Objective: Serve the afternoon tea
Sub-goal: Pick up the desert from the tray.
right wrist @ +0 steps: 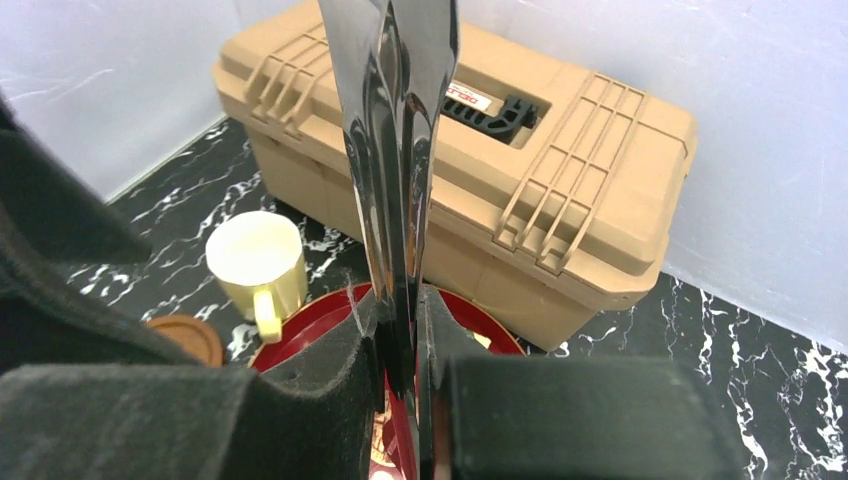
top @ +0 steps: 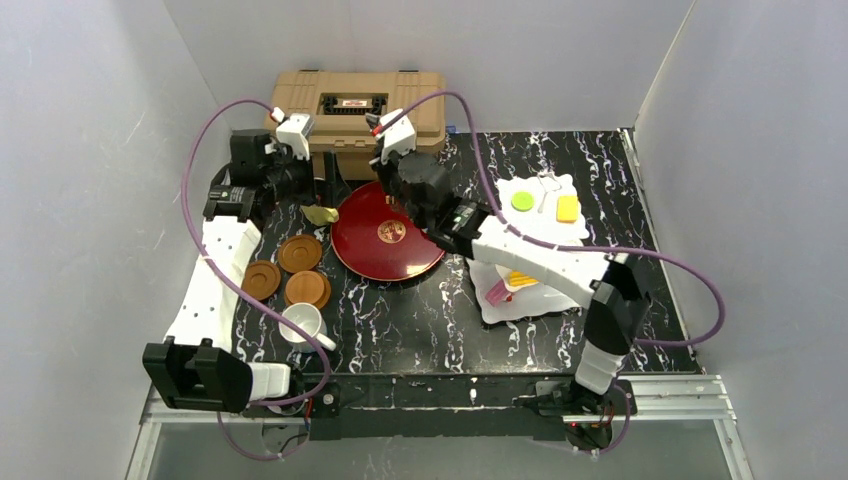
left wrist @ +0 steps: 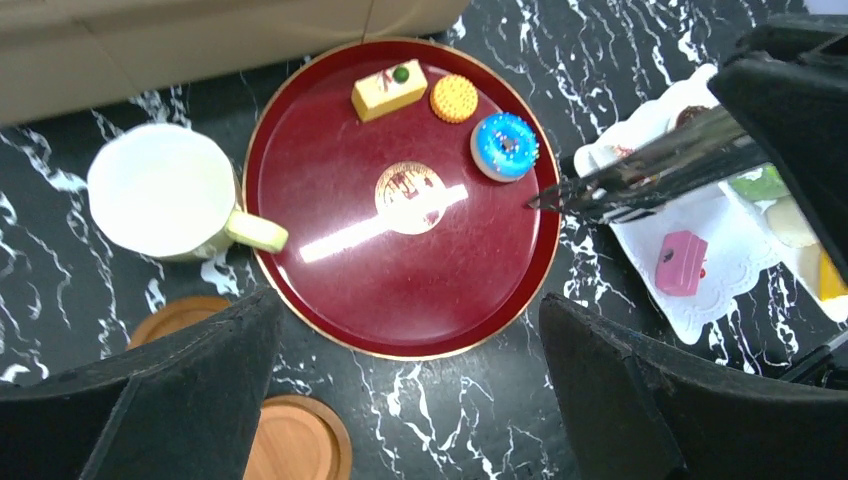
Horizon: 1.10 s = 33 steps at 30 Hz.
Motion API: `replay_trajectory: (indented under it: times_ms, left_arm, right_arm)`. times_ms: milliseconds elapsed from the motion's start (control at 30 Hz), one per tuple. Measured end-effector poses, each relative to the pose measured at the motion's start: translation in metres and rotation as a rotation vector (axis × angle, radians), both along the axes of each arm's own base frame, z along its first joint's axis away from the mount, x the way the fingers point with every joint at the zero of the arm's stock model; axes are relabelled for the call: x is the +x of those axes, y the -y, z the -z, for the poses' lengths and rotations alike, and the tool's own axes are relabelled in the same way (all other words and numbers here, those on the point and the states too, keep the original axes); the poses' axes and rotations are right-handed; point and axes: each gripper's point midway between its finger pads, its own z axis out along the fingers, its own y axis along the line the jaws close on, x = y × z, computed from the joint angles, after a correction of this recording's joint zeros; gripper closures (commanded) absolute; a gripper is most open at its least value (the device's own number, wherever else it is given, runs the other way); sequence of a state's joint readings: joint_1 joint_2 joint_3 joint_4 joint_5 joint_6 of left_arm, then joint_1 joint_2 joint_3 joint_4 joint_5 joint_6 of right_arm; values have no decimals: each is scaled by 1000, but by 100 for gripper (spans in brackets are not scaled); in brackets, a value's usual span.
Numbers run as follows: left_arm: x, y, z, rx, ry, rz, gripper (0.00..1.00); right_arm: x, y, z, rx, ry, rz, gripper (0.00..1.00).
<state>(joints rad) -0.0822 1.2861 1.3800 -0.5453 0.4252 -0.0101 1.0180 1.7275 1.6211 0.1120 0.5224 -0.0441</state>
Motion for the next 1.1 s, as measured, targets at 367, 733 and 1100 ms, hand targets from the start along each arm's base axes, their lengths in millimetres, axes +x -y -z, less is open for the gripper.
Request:
replay_trajectory:
  times_ms: [367,733,1100]
  left_arm:
    - [4,-13,23,-24,-50,-60,2]
    - [5,-13,24,-49,-46,-53,2]
    - [4,-8,22,-67,-43,-32,2]
  right_arm:
    - [44,-18,88,-41,71,225,88]
    - [41,11,137,-103,78,341,73]
    - [40,23,127,-89,111,378,48]
